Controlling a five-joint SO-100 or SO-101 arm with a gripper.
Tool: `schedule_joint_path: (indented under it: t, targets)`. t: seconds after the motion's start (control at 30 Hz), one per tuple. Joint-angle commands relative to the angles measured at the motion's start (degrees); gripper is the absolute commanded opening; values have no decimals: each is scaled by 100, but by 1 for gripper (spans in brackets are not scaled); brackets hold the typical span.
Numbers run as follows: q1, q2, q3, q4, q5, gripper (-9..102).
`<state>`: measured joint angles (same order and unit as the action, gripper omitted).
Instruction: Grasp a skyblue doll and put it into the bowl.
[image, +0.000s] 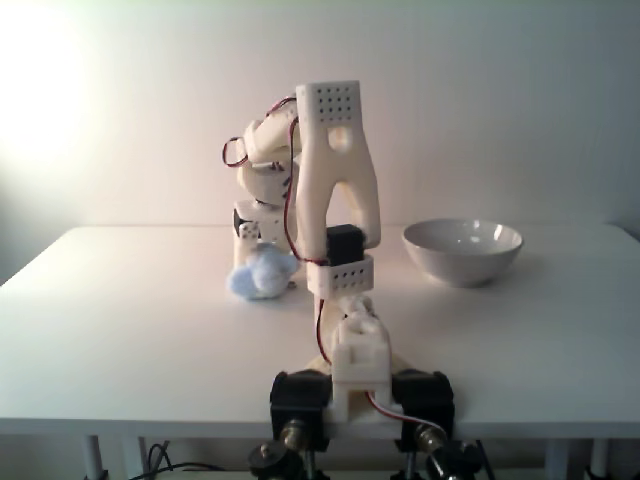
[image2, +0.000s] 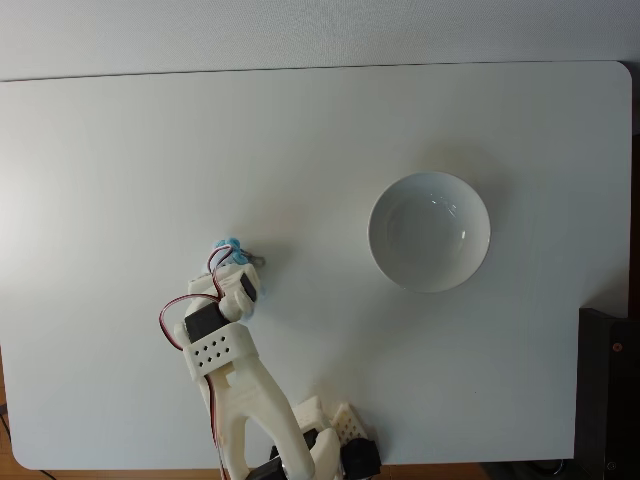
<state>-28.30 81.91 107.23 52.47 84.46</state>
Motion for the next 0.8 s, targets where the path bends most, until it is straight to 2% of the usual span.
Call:
schedule_joint_path:
  t: [0.0, 0.37, 0.77]
  targets:
    - [62, 686, -114, -62, -26, 0]
    - [413, 2531, -105, 9, -26, 0]
    - [2083, 3885, -114, -70, 53, 0]
